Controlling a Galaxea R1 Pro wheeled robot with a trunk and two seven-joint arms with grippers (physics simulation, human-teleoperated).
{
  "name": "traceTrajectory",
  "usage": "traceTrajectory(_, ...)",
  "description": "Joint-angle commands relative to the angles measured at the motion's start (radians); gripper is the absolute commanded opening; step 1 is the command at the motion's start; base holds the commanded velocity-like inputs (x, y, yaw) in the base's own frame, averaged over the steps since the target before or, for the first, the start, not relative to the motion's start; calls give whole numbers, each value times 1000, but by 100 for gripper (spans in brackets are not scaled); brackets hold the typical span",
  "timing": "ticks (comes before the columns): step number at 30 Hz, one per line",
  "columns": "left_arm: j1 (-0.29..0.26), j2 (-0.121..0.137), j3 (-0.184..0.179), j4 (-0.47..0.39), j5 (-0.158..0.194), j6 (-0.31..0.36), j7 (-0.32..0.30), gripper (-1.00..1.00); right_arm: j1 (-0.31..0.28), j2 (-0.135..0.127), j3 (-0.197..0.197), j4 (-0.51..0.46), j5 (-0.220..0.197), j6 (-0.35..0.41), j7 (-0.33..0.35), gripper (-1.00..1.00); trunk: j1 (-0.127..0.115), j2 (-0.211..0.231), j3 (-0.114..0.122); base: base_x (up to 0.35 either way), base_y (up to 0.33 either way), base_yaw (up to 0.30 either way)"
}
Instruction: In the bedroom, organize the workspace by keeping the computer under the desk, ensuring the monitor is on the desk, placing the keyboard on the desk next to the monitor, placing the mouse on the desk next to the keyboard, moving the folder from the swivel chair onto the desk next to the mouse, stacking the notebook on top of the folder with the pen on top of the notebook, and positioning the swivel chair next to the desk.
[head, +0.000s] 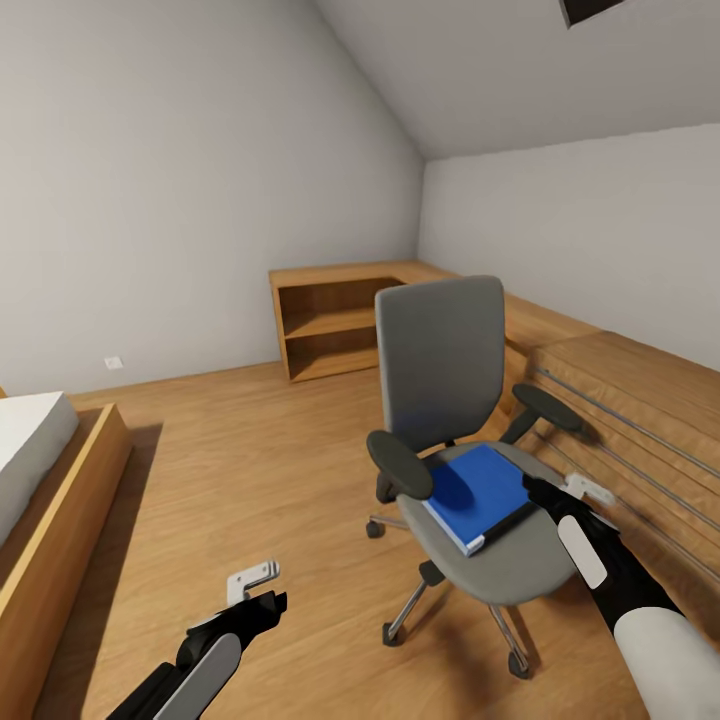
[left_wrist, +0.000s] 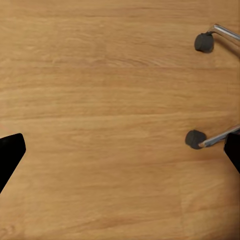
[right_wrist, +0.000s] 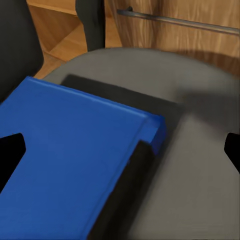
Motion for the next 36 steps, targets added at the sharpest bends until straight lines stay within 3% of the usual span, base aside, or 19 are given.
traceTrajectory(1, -1, 1, -3, -1, 6, 1, 7, 100, 0, 0, 1, -2, -8, 4, -5, 100, 4, -8, -4, 0, 0, 0)
traceTrajectory(18, -1, 1, -3, -1, 6, 1, 7, 100, 0, 0, 1, -2, -8, 3, -5, 100, 69, -127, -57, 0, 0, 0)
traceTrajectory(36, -1, 2, -13, 26, 8, 1, 3, 100, 0, 0, 1, -2, -8, 3, -5, 100, 69, -127, -57, 14, 0, 0)
